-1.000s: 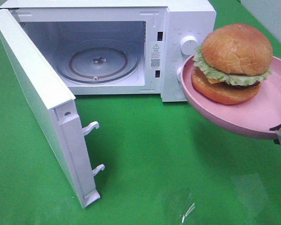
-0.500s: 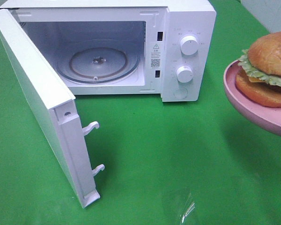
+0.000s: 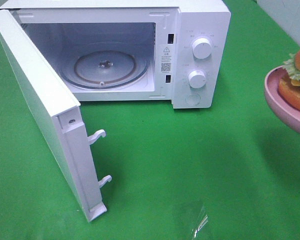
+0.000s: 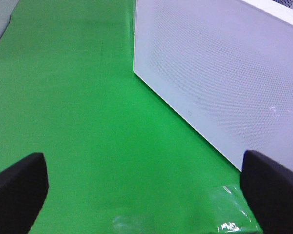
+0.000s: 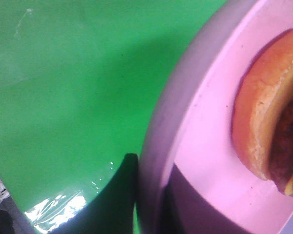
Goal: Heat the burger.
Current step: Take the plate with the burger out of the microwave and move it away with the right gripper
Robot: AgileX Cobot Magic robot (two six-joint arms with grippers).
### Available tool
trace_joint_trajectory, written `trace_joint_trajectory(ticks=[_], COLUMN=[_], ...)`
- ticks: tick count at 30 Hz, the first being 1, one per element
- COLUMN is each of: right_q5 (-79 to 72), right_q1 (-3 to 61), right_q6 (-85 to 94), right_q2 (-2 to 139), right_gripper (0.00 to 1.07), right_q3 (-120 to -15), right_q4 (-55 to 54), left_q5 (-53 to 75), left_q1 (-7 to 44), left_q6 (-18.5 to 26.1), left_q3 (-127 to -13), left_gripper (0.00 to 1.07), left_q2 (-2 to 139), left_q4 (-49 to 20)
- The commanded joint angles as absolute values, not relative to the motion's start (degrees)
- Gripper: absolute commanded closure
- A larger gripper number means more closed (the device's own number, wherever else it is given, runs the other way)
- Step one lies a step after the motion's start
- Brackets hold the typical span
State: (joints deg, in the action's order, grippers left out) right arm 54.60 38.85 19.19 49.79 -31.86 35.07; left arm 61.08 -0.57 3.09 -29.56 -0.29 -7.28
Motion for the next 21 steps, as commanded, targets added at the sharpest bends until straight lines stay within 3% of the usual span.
trace_joint_trajectory(ticks=[1, 21], right_q5=[55.4, 66.7], right_q1=[38.9, 38.9], right_q6=[14.3, -4.5], right_q2=[51.5, 65.1], right_gripper=[1.07, 1.07], right_q3=[-34.8, -45.6], right_q4=[40.1, 42.1], left_q5=[61.4, 61.4], left_q1=[-0.7, -0.7], left_q6=[2.8, 2.8], left_q3=[-29.6, -29.6], left_gripper=[0.06, 0.06], left_q2=[-0.6, -0.6], left_q4=[-7.0, -7.0])
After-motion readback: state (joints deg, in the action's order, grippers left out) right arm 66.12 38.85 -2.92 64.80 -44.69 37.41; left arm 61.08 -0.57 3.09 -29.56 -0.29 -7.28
